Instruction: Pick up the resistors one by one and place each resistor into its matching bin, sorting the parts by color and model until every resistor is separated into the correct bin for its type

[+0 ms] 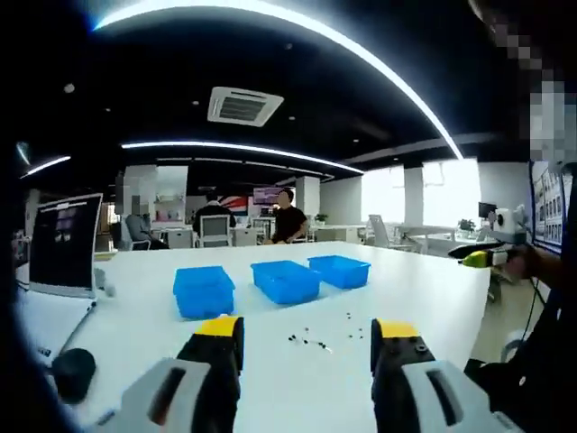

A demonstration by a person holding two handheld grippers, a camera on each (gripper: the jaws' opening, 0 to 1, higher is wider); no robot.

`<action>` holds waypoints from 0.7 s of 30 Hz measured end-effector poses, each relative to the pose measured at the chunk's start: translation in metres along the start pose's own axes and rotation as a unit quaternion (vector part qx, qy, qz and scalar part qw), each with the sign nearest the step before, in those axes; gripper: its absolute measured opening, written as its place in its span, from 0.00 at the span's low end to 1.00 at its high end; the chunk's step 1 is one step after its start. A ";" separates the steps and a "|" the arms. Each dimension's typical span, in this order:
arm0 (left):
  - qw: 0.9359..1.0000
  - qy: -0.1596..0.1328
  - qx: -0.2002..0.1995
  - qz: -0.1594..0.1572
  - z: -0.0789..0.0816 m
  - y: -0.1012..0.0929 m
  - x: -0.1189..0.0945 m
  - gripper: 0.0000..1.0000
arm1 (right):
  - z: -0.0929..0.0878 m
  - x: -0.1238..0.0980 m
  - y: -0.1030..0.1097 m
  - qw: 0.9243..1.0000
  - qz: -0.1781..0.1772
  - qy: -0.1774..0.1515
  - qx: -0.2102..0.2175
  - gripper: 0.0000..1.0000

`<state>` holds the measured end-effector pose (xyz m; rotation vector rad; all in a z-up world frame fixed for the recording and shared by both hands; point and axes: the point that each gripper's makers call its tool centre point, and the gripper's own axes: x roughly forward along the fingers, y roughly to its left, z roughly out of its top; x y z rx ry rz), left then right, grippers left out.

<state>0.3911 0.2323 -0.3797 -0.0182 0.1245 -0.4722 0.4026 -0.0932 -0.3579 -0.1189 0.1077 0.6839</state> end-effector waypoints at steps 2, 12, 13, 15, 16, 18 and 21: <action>1.000 0.001 -0.006 0.008 -0.001 0.002 -0.006 0.58 | 0.000 0.000 0.001 1.000 0.001 0.000 0.000 0.44; 0.995 0.075 -0.056 0.018 -0.009 0.007 0.009 0.56 | -0.006 -0.002 -0.001 1.000 0.000 0.006 -0.001 0.44; 0.994 0.088 -0.062 0.017 -0.010 0.005 0.013 0.56 | -0.007 -0.002 -0.001 1.000 -0.001 0.007 -0.002 0.44; 0.989 0.126 -0.073 0.022 -0.014 0.004 0.021 0.56 | -0.009 -0.003 -0.001 1.000 0.000 0.009 -0.005 0.44; 0.984 0.153 -0.088 0.029 -0.017 0.004 0.027 0.56 | -0.010 -0.003 -0.001 1.000 0.001 0.011 -0.008 0.44; 0.976 0.195 -0.096 0.023 -0.021 0.000 0.036 0.54 | -0.011 -0.002 0.001 1.000 0.002 0.012 -0.015 0.44; 0.959 0.263 -0.108 0.010 -0.028 -0.008 0.050 0.48 | -0.012 -0.001 0.005 1.000 0.012 0.013 -0.018 0.44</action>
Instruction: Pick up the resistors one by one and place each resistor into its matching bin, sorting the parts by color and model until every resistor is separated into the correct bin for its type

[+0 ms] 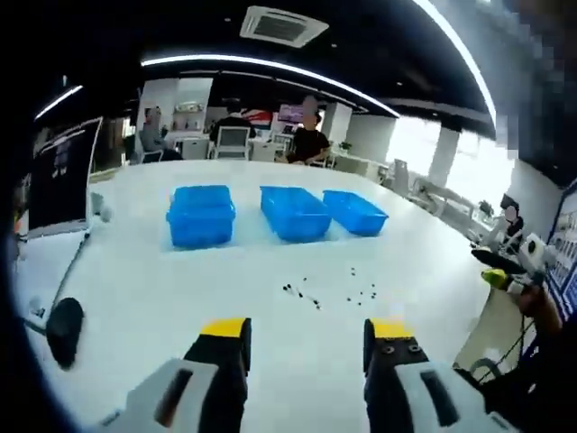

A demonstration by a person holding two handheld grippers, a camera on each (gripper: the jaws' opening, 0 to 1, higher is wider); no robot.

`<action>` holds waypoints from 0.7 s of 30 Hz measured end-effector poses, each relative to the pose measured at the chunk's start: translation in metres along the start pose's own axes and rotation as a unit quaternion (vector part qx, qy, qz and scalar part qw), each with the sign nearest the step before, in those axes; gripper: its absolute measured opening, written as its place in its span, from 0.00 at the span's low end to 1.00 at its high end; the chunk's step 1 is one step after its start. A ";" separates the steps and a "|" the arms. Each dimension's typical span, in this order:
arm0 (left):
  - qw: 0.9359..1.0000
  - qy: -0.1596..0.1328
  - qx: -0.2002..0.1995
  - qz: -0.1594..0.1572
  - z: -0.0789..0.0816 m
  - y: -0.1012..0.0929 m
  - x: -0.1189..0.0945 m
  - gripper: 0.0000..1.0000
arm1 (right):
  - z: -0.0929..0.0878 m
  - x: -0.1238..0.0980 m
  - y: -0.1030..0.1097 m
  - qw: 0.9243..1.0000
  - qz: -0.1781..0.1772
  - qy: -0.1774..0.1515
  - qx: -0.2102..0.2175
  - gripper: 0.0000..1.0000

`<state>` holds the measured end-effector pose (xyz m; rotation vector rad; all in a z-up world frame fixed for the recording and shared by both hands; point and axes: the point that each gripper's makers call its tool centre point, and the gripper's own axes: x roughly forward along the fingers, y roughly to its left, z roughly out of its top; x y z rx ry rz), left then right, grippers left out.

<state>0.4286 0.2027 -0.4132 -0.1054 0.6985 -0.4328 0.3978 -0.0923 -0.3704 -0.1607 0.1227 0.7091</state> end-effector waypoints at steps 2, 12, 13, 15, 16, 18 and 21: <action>0.999 0.031 -0.009 -0.014 0.004 -0.010 0.011 0.46 | -0.001 0.000 0.002 1.000 0.004 0.001 -0.004 0.44; 0.983 0.183 -0.020 -0.006 0.003 -0.033 0.057 0.34 | -0.011 -0.006 -0.002 1.000 0.004 0.001 -0.006 0.44; 0.980 0.195 -0.029 -0.006 0.002 -0.034 0.060 0.34 | -0.012 -0.007 -0.003 1.000 0.004 0.001 -0.006 0.44; 0.976 0.211 -0.056 0.002 0.004 -0.037 0.068 0.33 | -0.013 -0.007 -0.004 1.000 0.005 0.000 -0.004 0.44; 0.973 0.224 -0.061 -0.001 0.004 -0.038 0.071 0.32 | -0.013 -0.008 -0.004 1.000 0.005 0.001 -0.004 0.44; 0.970 0.237 -0.059 0.005 0.004 -0.040 0.078 0.31 | -0.014 -0.008 -0.004 1.000 0.006 0.001 -0.004 0.44; 0.959 0.276 -0.058 0.029 -0.009 -0.036 0.082 0.30 | -0.014 -0.008 -0.004 1.000 0.006 -0.001 -0.003 0.44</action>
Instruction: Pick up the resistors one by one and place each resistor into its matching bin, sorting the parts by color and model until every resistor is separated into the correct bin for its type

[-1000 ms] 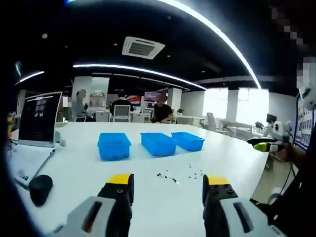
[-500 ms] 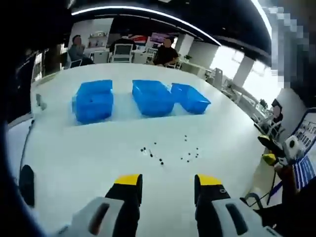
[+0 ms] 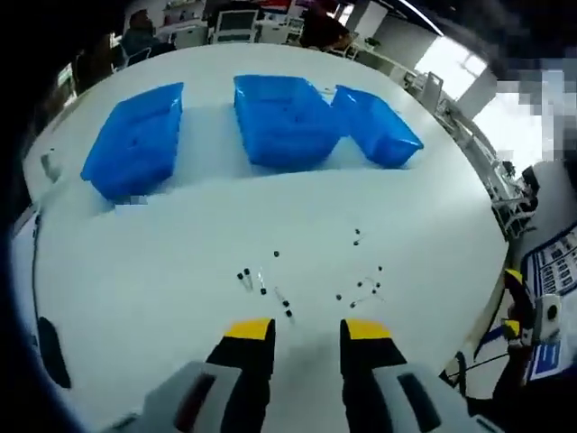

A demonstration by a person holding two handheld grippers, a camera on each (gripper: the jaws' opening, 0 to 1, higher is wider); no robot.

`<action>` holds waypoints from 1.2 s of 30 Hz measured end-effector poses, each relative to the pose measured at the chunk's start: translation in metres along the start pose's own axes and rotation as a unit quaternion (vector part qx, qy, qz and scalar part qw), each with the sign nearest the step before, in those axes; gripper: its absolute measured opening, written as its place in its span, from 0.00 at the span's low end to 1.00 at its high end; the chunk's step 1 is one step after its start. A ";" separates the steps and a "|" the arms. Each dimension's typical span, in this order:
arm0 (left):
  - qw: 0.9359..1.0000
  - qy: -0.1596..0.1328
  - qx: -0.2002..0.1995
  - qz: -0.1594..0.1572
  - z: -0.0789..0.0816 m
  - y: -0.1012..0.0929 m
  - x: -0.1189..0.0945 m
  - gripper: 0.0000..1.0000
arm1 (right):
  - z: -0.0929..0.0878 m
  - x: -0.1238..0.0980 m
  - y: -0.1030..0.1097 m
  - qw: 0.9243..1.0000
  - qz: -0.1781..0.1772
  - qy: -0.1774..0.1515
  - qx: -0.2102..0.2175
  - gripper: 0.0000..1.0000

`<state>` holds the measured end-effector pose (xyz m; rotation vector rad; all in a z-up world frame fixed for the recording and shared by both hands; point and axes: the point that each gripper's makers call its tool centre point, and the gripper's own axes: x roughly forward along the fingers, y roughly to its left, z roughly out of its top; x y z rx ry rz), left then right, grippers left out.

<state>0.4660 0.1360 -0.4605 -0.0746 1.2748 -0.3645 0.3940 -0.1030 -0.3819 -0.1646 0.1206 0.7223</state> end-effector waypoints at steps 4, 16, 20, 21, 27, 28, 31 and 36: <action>1.000 0.007 -0.002 0.010 0.001 -0.001 0.010 0.27 | 0.000 0.000 0.000 1.000 0.001 -0.002 0.001 0.44; 0.999 0.026 0.011 0.038 -0.002 0.007 0.021 0.19 | -0.003 -0.002 -0.002 1.000 -0.002 -0.004 0.006 0.44; 0.998 0.025 0.018 0.046 0.001 0.013 0.022 0.15 | -0.004 0.000 -0.001 1.000 0.001 -0.004 0.005 0.44; 0.998 0.024 0.019 0.046 0.002 0.013 0.022 0.15 | -0.004 0.000 0.000 1.000 0.001 -0.004 0.005 0.44; 0.997 0.024 0.040 0.058 0.005 0.020 0.023 0.10 | -0.004 0.001 0.000 1.000 0.000 -0.005 0.007 0.44; 0.997 0.023 0.040 0.059 0.005 0.021 0.023 0.09 | -0.004 0.000 0.000 1.000 0.000 -0.005 0.007 0.44; 0.996 0.020 0.051 0.065 0.007 0.024 0.023 0.08 | -0.005 0.000 0.000 1.000 0.000 -0.005 0.008 0.44; 0.996 0.019 0.065 0.066 0.006 0.022 0.023 0.06 | -0.005 0.001 0.001 1.000 0.001 -0.005 0.008 0.44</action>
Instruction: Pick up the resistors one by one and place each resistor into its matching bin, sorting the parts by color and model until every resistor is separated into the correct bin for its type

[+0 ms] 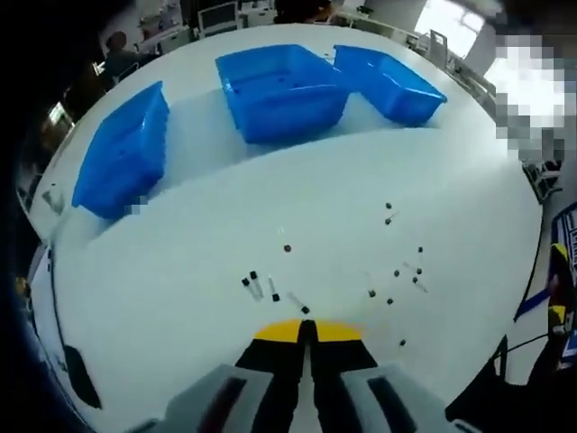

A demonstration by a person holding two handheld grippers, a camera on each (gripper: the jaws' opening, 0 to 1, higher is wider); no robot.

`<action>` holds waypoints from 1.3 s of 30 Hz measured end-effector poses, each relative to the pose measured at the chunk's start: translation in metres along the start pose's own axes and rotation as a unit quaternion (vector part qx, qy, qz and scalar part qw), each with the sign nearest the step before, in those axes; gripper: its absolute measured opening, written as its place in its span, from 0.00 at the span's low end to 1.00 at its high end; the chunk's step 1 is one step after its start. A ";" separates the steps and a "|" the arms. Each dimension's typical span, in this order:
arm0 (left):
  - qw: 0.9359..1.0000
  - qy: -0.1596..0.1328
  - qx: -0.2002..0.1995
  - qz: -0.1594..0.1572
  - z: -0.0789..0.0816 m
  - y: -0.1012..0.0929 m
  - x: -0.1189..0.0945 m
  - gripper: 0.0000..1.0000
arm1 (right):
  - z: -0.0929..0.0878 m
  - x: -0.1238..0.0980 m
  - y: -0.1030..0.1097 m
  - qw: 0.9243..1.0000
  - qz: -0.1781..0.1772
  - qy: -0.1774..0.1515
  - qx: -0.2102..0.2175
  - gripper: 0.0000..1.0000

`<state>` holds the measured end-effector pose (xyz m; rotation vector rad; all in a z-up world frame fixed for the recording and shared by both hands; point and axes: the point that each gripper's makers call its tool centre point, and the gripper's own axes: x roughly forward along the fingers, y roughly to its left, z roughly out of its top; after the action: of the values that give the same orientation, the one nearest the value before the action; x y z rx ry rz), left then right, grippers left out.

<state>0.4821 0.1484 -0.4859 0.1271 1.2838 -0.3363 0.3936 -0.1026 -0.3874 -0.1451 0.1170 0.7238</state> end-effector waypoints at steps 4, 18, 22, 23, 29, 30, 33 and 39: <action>1.000 -0.003 0.009 -0.008 0.001 0.003 0.000 0.06 | 0.001 0.000 0.000 1.000 0.000 -0.001 -0.001 0.44; 0.983 -0.162 0.023 -0.079 0.014 -0.006 -0.053 0.05 | 0.005 0.003 0.002 1.000 0.000 0.001 -0.004 0.44; 0.955 -0.268 0.025 -0.124 0.025 -0.017 -0.086 0.05 | 0.008 0.007 0.005 1.000 0.002 0.002 -0.006 0.44; 0.944 -0.302 0.039 -0.130 0.027 -0.019 -0.095 0.05 | 0.009 0.007 0.006 1.000 0.003 0.002 -0.007 0.44; 0.881 -0.453 0.068 -0.121 0.025 -0.019 -0.138 0.05 | 0.017 0.010 0.005 1.000 -0.005 -0.001 -0.008 0.44; 0.868 -0.479 0.067 -0.113 0.026 -0.014 -0.144 0.05 | 0.018 0.010 0.004 1.000 -0.008 -0.001 -0.007 0.44; 0.841 -0.527 0.060 -0.112 0.020 -0.009 -0.157 0.05 | 0.022 0.010 0.002 1.000 -0.014 -0.001 -0.006 0.44; 0.821 -0.559 0.048 -0.107 0.016 -0.007 -0.165 0.05 | 0.025 0.011 0.000 1.000 -0.021 0.001 -0.006 0.44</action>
<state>0.4547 0.1663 -0.3236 -0.1318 0.0970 -0.5558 0.4028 -0.0910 -0.3642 -0.1595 0.1122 0.6829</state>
